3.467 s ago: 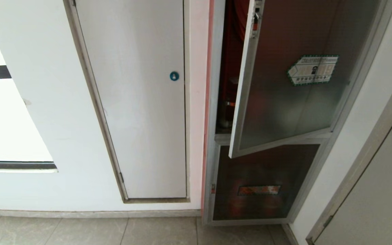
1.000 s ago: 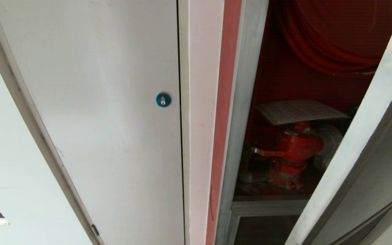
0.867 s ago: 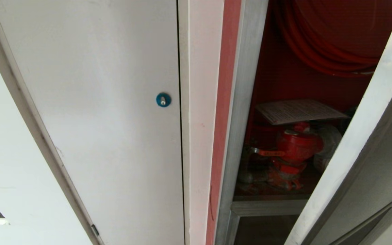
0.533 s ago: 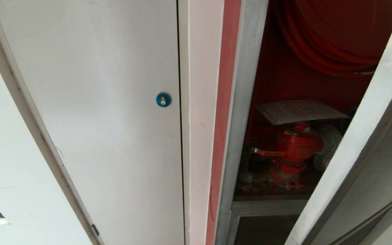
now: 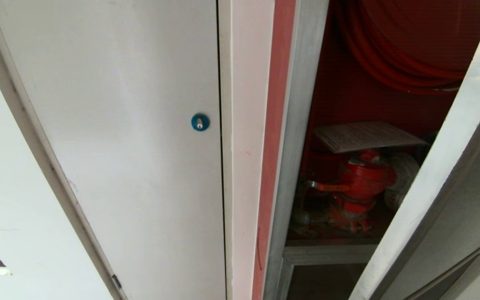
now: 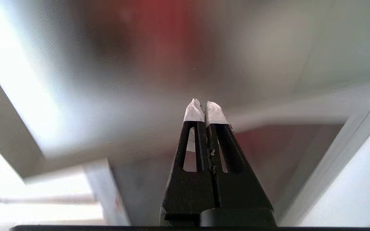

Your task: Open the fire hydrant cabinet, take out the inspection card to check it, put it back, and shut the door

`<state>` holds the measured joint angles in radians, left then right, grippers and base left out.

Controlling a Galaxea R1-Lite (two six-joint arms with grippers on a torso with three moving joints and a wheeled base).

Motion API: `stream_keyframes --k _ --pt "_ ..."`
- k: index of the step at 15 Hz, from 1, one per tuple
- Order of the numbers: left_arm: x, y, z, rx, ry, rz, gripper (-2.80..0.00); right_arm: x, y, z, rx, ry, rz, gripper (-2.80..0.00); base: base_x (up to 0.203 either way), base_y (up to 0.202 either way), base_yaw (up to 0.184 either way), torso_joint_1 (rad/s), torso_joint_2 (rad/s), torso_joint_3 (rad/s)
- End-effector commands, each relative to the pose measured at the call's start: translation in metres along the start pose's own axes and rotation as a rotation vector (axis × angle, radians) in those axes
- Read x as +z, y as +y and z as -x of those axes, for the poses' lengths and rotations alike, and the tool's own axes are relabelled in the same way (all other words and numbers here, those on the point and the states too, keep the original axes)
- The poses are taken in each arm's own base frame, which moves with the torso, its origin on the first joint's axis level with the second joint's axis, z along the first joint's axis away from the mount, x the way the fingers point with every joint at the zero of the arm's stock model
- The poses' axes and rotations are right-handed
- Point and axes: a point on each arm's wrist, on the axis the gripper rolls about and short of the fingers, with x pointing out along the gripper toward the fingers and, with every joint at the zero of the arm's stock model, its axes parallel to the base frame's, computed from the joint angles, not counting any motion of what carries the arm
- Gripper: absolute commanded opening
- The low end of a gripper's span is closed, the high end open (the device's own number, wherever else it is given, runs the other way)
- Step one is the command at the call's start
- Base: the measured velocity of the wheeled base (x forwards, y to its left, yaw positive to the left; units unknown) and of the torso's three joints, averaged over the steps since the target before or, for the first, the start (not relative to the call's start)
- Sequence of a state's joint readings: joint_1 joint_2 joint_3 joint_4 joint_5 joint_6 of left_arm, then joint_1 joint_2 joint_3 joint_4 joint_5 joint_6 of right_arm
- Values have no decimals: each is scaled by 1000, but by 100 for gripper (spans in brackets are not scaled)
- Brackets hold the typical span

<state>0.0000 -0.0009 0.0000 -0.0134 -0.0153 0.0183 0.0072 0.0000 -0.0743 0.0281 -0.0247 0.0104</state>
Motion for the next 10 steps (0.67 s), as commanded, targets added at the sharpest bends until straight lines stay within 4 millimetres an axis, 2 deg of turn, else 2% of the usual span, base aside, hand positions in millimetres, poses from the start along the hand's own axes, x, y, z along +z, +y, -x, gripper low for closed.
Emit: stream_keyframes --k 1,3,6,8,10 --pt "-2 0 0 0 5 0 -280 33 0 10 3 -46 -10 -280 0 0 0 0 0 0" --pt "-2 0 0 0 5 0 -280 66 2 14 74 -37 -15 -280 0 0 0 0 0 0" --pt "-2 0 0 0 5 0 -280 106 7 4 272 68 -26 -280 0 0 0 0 0 0" --pt "-2 0 0 0 5 0 -280 125 12 -6 505 148 -51 -280 0 0 0 0 0 0" --pt "-2 0 0 0 5 0 -280 134 17 -15 767 204 -88 -280 0 0 0 0 0 0"
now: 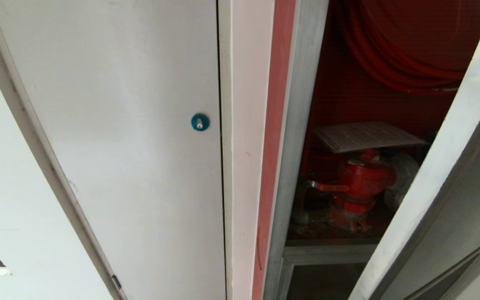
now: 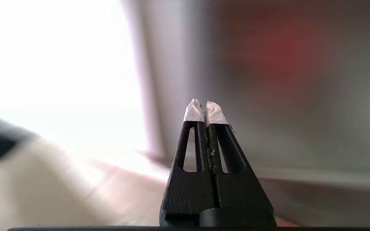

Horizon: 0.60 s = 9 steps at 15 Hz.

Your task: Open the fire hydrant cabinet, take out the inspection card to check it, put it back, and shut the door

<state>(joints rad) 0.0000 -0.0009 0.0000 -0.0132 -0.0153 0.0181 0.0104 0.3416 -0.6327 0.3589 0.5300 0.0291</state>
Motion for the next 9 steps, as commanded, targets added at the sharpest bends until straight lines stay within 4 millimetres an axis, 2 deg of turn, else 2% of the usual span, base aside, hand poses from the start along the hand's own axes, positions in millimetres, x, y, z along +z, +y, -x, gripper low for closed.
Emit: stream_keyframes --k 1,5,9 --pt "-2 0 0 0 5 0 -280 19 -7 -22 275 91 -64 -280 0 0 0 0 0 0" --pt "-2 0 0 0 5 0 -280 34 -17 -42 325 111 -77 -280 0 0 0 0 0 0" --pt "-2 0 0 0 5 0 -280 52 -33 -72 357 140 -88 -280 0 0 0 0 0 0"
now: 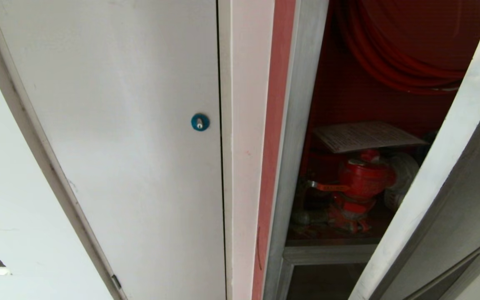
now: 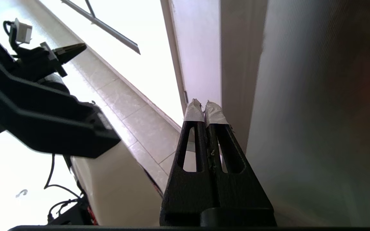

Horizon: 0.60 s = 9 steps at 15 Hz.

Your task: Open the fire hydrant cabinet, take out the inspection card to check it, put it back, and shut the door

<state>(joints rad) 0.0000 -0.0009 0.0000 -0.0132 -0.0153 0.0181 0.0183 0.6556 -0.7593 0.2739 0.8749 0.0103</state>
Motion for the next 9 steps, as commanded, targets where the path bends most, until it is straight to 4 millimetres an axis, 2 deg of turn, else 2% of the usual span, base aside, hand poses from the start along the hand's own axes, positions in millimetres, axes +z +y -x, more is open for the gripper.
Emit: stream_keyframes --k 1,3,9 --pt "-2 0 0 0 5 0 -280 10 -25 -21 8 48 -44 -280 0 0 0 0 0 0" --pt "-2 0 0 0 6 0 -280 19 -32 -28 16 29 -16 -280 0 0 0 0 0 0" --pt "-2 0 0 0 5 0 -280 30 -28 -44 132 60 13 -280 0 0 0 0 0 0"
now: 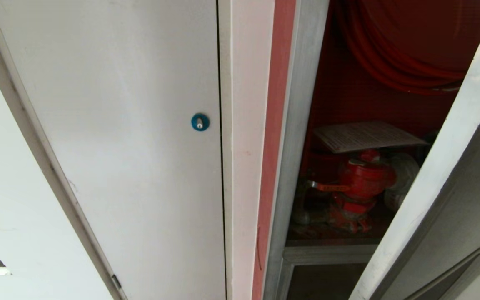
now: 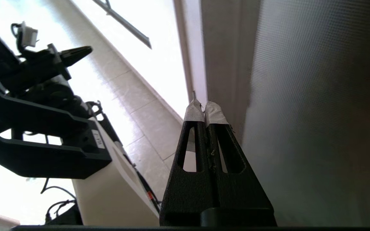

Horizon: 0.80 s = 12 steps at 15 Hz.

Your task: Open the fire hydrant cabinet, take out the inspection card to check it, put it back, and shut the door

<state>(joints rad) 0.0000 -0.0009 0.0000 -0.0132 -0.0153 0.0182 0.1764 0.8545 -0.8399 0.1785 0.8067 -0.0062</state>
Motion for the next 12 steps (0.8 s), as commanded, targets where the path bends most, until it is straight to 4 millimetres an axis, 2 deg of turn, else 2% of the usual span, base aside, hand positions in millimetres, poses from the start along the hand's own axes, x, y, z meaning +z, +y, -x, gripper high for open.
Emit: stream_keyframes --k 1,4,12 --pt "-2 0 0 0 5 0 -280 2 -2 -13 52 35 -5 -280 0 0 0 0 0 0" --pt "-2 0 0 0 5 0 -280 9 -12 -31 7 20 22 -280 0 0 0 0 0 0" --pt "-2 0 0 0 5 0 -280 19 -37 -62 -108 -22 53 -280 0 0 0 0 0 0"
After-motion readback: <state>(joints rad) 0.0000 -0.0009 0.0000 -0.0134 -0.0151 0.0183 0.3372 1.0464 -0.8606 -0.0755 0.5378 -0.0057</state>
